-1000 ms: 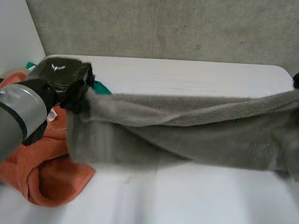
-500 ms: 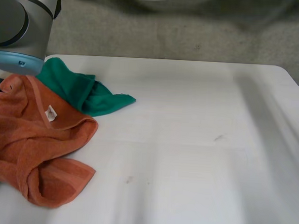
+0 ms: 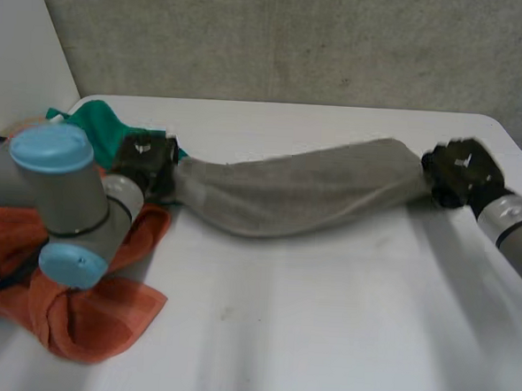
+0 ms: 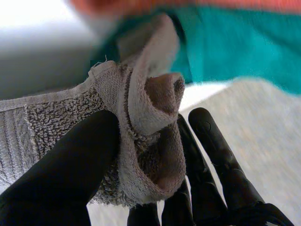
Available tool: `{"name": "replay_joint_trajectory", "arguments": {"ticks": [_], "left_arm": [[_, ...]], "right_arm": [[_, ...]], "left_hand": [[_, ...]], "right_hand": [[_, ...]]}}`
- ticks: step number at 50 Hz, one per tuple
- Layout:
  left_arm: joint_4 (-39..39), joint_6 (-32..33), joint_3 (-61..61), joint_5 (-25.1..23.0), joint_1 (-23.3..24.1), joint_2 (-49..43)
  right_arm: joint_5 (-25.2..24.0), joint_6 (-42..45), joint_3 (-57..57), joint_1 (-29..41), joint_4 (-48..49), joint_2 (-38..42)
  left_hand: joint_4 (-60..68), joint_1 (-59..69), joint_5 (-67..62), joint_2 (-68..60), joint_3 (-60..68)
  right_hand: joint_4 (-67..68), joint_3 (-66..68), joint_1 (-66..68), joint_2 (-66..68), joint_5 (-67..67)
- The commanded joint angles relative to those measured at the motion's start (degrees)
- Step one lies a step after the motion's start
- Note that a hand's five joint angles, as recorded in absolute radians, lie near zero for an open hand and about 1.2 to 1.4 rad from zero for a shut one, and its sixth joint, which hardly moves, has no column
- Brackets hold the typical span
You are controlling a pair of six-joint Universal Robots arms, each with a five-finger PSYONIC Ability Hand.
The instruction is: Fold the laundry.
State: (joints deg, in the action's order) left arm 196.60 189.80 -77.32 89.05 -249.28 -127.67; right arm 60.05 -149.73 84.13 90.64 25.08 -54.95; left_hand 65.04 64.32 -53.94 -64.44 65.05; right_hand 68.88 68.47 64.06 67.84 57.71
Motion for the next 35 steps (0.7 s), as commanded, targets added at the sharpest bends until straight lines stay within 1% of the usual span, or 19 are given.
{"name": "replay_joint_trajectory", "arguments": {"ticks": [1, 7, 8, 11, 14, 20, 26, 35], "left_arm": [[-4.72, 7.32, -6.34, 0.16, 0.9, 5.13], [-6.23, 10.67, -13.11, -0.1, 2.39, 13.66], [-6.31, 11.55, -15.3, -0.19, 2.57, 15.85], [-6.05, 12.78, -18.65, -0.63, 2.74, 18.15], [-5.61, 15.15, -22.95, -1.6, 3.1, 19.82], [-4.03, 19.55, -27.0, -3.35, 3.45, 17.99], [-2.89, 21.66, -25.96, -3.18, 2.83, 13.94], [-0.34, 23.25, -21.21, -3.36, 1.43, 8.49]], "right_arm": [[0.15, 6.56, -1.25, -1.0, -13.37, 0.55], [-0.02, 4.18, 0.24, -1.52, -16.29, -2.79], [-0.2, 3.66, 1.03, -1.7, -16.29, -3.67], [-0.46, 3.21, 2.0, -1.87, -16.2, -4.73], [-0.81, 2.86, 3.14, -2.05, -16.2, -5.78], [-1.69, 2.95, 4.9, -2.05, -16.2, -6.75], [-1.95, 3.12, 5.6, -1.96, -16.2, -6.4], [-1.95, 3.21, 6.57, -2.05, -16.12, -5.7]], "left_hand": [[-33.25, -32.52, 32.15, 32.65, -33.25], [-38.68, -37.96, 37.58, 38.08, -38.68], [-38.68, -37.96, 37.59, 38.08, -38.69], [-38.52, -37.79, 37.42, 37.92, -38.52], [-34.49, -33.77, 33.39, 33.89, -34.49], [-26.58, -25.85, 25.48, 25.98, -26.58], [-30.43, -29.71, 29.33, 29.83, -30.44], [-29.94, -29.21, 28.84, 29.34, -29.94]], "right_hand": [[11.12, 11.53, 15.94, 12.16, 12.29], [11.12, 11.53, 15.94, 12.16, 12.29], [11.12, 11.53, 15.94, 12.16, 12.29], [11.12, 11.53, 15.94, 12.16, 12.29], [11.12, 11.53, 15.94, 12.16, 12.29], [11.12, 11.53, 15.94, 12.16, 12.29], [11.12, 11.53, 15.94, 12.16, 12.29], [11.12, 11.53, 15.94, 12.16, 12.29]]}}
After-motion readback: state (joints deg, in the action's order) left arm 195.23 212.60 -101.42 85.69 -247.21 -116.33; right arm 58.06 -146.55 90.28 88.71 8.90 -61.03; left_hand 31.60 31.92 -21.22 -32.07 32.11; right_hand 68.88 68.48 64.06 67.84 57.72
